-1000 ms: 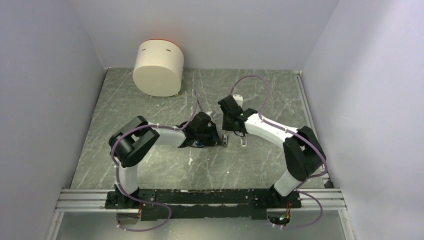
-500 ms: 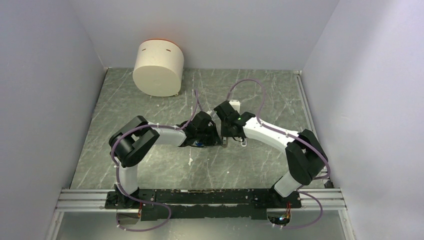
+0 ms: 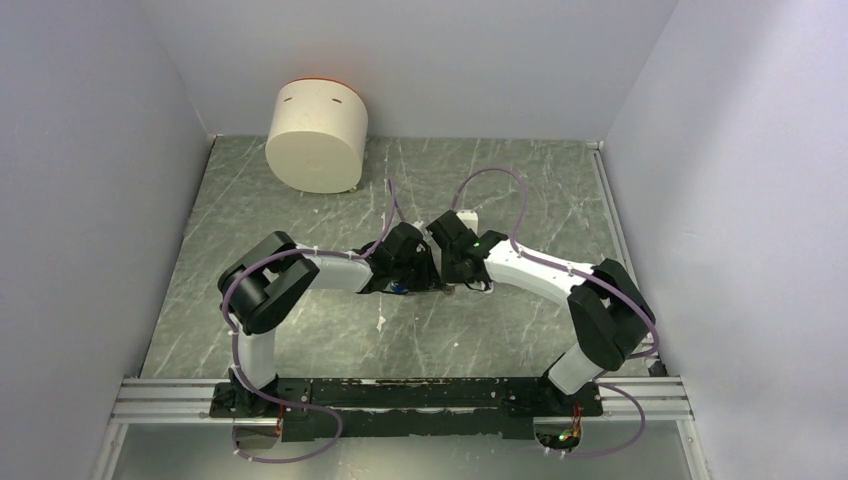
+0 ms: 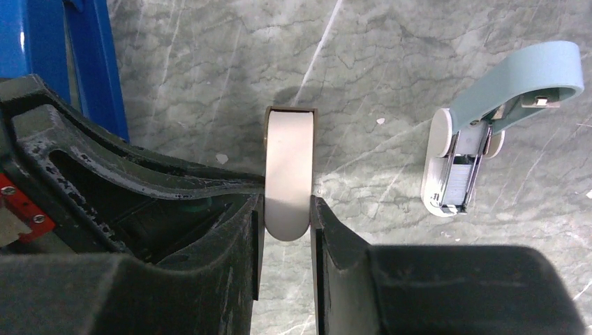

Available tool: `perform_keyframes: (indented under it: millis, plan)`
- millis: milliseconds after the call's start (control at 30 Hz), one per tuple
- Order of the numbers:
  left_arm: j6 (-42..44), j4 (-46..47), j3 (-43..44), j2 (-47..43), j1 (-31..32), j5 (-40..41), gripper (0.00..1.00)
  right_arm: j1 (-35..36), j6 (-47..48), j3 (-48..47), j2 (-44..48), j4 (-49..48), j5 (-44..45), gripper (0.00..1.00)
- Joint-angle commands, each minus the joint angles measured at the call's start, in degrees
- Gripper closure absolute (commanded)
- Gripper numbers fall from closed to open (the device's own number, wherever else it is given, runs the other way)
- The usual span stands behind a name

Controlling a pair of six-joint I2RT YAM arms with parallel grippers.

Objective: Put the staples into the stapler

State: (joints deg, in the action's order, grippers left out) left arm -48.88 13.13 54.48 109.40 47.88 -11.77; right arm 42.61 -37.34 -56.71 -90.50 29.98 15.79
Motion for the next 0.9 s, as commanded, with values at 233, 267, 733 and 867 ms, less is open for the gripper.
perform_keyframes:
  millis: [233, 267, 733, 867]
  plan:
    - [1.41, -2.14, -2.1, -0.13, -0.83, 1.63, 0.84, 0.94, -1.19, 2.22, -3.18, -1.8, -0.21, 0.83]
    - [1.16, -1.83, -2.34, -0.81, -0.85, 1.53, 0.84, 0.96, -1.28, 2.48, -3.47, -2.01, -0.09, 0.83]
    - [0.26, -0.54, -5.09, -7.87, -0.86, 3.15, 0.83, 1.43, -2.33, 4.1, -7.93, -2.59, 2.13, 0.83]
    - [1.16, -1.12, -4.4, -8.61, -0.88, 2.16, 0.82, 1.56, -2.62, 2.21, -5.74, -2.13, 2.63, 0.8]
